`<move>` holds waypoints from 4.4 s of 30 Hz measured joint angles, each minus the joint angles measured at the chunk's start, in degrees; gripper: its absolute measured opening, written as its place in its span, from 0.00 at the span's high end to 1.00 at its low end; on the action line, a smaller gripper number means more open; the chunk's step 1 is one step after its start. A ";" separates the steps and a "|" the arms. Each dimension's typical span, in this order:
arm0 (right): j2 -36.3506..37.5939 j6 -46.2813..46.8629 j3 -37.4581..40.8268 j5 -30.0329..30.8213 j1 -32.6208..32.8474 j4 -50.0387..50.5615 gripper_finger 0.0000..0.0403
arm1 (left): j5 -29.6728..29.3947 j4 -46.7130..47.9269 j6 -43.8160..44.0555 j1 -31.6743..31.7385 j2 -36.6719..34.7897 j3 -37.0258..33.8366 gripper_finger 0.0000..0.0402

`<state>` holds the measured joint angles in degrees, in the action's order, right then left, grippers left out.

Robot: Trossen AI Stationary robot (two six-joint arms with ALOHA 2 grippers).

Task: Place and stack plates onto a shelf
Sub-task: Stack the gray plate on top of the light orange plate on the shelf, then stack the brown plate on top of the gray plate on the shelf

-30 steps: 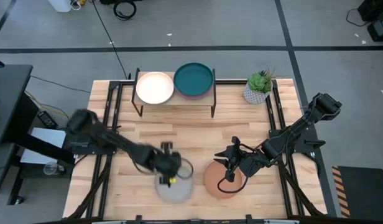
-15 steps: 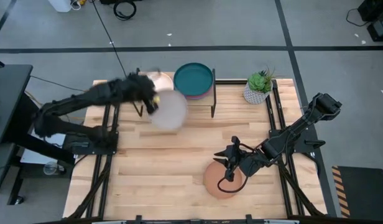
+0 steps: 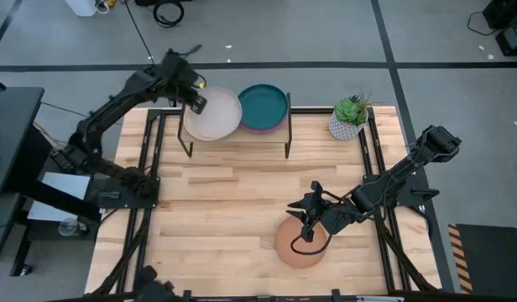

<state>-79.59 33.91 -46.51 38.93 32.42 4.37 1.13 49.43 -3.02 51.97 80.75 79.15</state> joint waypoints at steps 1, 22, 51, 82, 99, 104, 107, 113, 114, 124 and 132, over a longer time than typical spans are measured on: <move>0.00 -0.16 0.01 -0.01 0.00 -0.01 0.77 | 0.20 1.25 -0.57 0.23 1.14 0.05 0.96; 0.00 0.21 0.01 -0.03 0.00 -0.03 0.77 | -0.51 8.34 -3.81 -0.53 4.26 10.02 0.95; 0.00 0.42 0.01 -1.10 0.05 -0.05 0.77 | -4.22 10.48 -9.01 0.14 8.56 11.28 0.65; -17.90 2.20 -18.46 -19.30 -3.34 30.97 0.78 | 0.82 -5.15 -9.62 -57.66 2.36 -7.34 0.65; -18.73 18.82 -19.00 -38.44 -0.85 52.77 0.78 | -3.84 -34.18 -4.37 -72.68 3.65 -26.33 0.65; -18.78 23.00 -15.38 -44.99 1.26 53.11 0.78 | -5.21 -39.45 -3.25 -73.14 3.65 -30.09 0.65; -18.73 25.24 -13.61 -45.61 3.03 52.70 0.78 | -5.23 -40.75 -3.29 -73.14 3.65 -30.96 0.65; -18.73 27.15 -9.99 -44.43 4.33 46.54 0.78 | -5.35 -42.13 -4.47 -73.13 3.65 -30.94 0.65; -18.73 26.91 -9.80 -43.41 4.33 45.20 0.78 | -5.44 -42.27 -4.98 -73.13 3.65 -30.94 0.65; -18.73 12.77 -9.80 -33.62 0.59 22.60 0.78 | -4.82 -42.24 -6.65 -73.55 3.65 -30.94 0.65; -18.73 15.66 -12.82 -31.23 1.12 34.53 0.78 | 0.14 -43.07 -6.63 -78.75 7.83 -29.87 0.65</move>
<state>-98.32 49.57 -59.33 7.69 33.55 38.90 1.27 6.36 -9.65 -26.78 88.58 49.28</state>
